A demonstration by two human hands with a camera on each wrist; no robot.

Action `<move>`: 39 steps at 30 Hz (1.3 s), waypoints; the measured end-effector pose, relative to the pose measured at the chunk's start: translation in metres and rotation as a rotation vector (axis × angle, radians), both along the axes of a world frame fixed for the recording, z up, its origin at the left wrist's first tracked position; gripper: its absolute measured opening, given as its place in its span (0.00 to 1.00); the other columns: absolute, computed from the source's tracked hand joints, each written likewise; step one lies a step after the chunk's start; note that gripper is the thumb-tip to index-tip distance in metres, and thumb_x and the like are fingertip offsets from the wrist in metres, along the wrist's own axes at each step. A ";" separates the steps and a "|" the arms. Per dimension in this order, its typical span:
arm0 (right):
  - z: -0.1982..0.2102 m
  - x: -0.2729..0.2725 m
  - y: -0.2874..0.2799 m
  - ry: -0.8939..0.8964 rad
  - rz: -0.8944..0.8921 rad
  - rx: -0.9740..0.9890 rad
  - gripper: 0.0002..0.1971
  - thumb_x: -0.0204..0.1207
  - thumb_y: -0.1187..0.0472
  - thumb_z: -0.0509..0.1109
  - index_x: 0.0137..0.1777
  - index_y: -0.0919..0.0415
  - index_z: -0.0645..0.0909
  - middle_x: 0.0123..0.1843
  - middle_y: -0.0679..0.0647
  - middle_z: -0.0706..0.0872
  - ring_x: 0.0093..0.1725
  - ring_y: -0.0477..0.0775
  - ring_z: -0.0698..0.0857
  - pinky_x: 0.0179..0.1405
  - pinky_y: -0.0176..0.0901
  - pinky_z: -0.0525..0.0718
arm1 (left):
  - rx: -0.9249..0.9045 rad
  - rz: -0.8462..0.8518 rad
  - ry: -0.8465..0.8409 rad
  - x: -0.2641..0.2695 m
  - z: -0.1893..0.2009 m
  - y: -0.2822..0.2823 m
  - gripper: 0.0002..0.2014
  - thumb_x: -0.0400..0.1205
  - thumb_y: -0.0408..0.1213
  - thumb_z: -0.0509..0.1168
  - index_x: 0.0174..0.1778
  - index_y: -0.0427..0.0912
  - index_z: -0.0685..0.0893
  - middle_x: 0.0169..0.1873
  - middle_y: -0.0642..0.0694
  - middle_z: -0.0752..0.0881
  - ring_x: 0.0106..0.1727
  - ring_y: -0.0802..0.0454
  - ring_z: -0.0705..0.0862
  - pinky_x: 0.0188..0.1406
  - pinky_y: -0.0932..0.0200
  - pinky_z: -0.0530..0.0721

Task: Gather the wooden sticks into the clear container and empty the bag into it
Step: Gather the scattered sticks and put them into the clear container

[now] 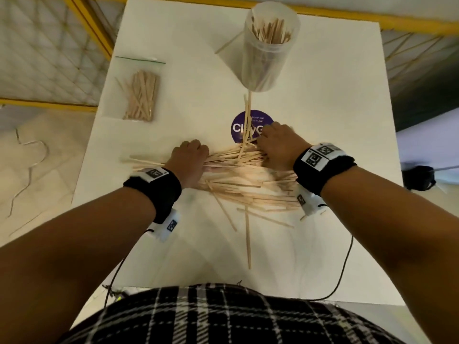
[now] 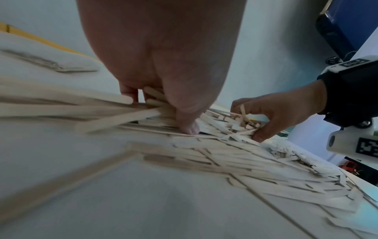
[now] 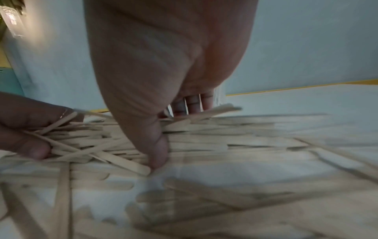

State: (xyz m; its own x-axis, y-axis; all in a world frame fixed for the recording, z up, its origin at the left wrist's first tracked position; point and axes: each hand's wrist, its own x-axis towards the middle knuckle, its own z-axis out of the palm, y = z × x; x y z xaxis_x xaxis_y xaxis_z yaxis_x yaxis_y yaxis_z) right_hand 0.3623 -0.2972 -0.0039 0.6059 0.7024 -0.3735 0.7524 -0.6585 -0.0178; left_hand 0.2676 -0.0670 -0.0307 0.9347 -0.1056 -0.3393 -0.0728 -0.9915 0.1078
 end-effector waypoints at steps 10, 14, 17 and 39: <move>0.012 -0.007 0.010 0.343 -0.276 0.069 0.52 0.73 0.78 0.62 0.83 0.48 0.31 0.76 0.70 0.71 0.34 0.53 0.79 0.38 0.45 0.75 | -0.089 -0.038 -0.027 -0.013 0.014 0.031 0.18 0.84 0.42 0.58 0.67 0.36 0.70 0.56 0.35 0.81 0.54 0.34 0.80 0.48 0.45 0.76; 0.022 -0.006 0.011 0.326 -0.321 0.007 0.49 0.75 0.75 0.62 0.84 0.51 0.31 0.70 0.69 0.77 0.43 0.62 0.83 0.41 0.45 0.72 | -0.053 -0.065 -0.022 -0.014 0.030 0.039 0.19 0.84 0.42 0.59 0.69 0.39 0.71 0.57 0.36 0.81 0.56 0.35 0.81 0.50 0.45 0.78; 0.023 -0.005 0.013 0.308 -0.361 -0.107 0.41 0.79 0.67 0.62 0.85 0.52 0.42 0.47 0.59 0.81 0.43 0.62 0.83 0.42 0.47 0.78 | -0.048 -0.050 0.021 -0.012 0.038 0.046 0.19 0.85 0.40 0.59 0.71 0.39 0.69 0.59 0.37 0.81 0.58 0.36 0.80 0.54 0.44 0.79; 0.044 -0.075 0.020 0.839 -0.979 1.167 0.09 0.83 0.58 0.66 0.44 0.62 0.75 0.27 0.53 0.76 0.26 0.51 0.74 0.30 0.45 0.76 | -0.967 0.469 0.157 -0.007 0.062 -0.041 0.12 0.85 0.43 0.54 0.57 0.40 0.71 0.55 0.42 0.84 0.50 0.50 0.84 0.49 0.54 0.84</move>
State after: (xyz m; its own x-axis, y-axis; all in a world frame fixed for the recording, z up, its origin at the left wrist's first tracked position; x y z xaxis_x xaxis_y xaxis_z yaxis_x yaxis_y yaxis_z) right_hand 0.2872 -0.2769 0.0396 0.8595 0.3314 -0.3891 -0.3455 -0.1844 -0.9201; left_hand 0.2609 -0.1082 0.0316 0.9052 -0.0358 -0.4234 0.3736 -0.4077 0.8332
